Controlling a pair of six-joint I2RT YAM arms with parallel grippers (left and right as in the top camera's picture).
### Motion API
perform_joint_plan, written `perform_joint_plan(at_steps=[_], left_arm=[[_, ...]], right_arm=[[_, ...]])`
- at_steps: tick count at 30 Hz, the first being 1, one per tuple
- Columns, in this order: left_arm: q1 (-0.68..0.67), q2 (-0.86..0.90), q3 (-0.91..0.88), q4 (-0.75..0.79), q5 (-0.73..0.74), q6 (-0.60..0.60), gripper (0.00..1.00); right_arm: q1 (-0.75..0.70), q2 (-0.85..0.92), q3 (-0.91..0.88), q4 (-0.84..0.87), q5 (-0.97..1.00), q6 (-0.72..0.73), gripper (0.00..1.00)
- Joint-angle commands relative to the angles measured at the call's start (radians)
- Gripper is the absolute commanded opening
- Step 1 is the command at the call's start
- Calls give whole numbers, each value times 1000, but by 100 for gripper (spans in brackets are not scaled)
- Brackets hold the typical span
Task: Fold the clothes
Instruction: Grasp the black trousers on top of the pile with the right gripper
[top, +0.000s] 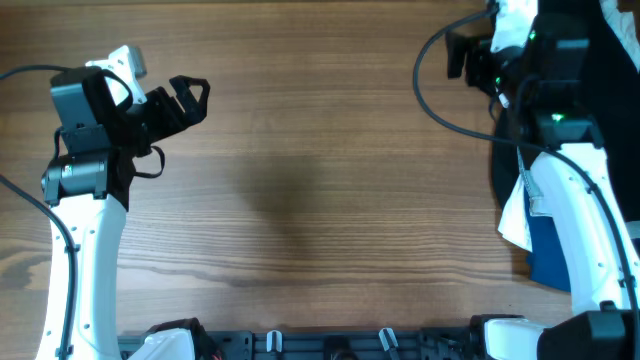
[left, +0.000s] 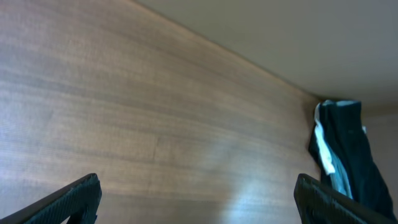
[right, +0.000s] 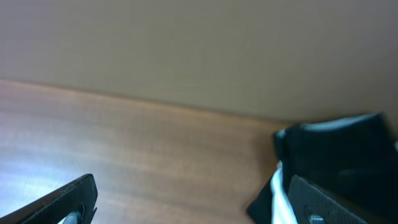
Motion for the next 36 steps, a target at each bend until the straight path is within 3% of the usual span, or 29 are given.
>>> perform_joint_plan(at_steps=[1, 14, 16, 19, 29, 36], left_arm=[[-5, 6, 16, 41, 15, -18, 100], [-45, 129, 71, 80, 10, 10, 100], [-56, 167, 71, 79, 4, 10, 100], [-58, 183, 71, 68, 4, 13, 100], [-59, 184, 71, 46, 4, 13, 100], [-59, 184, 71, 45, 4, 13, 100]], right_arm=[[-34, -1, 91, 0, 39, -31, 100], [-163, 156, 97, -95, 14, -67, 99], [-165, 215, 97, -96, 57, -68, 93], [-187, 266, 97, -61, 122, -27, 91], [-318, 476, 97, 64, 72, -23, 90], [-319, 580, 97, 141, 74, -79, 81]])
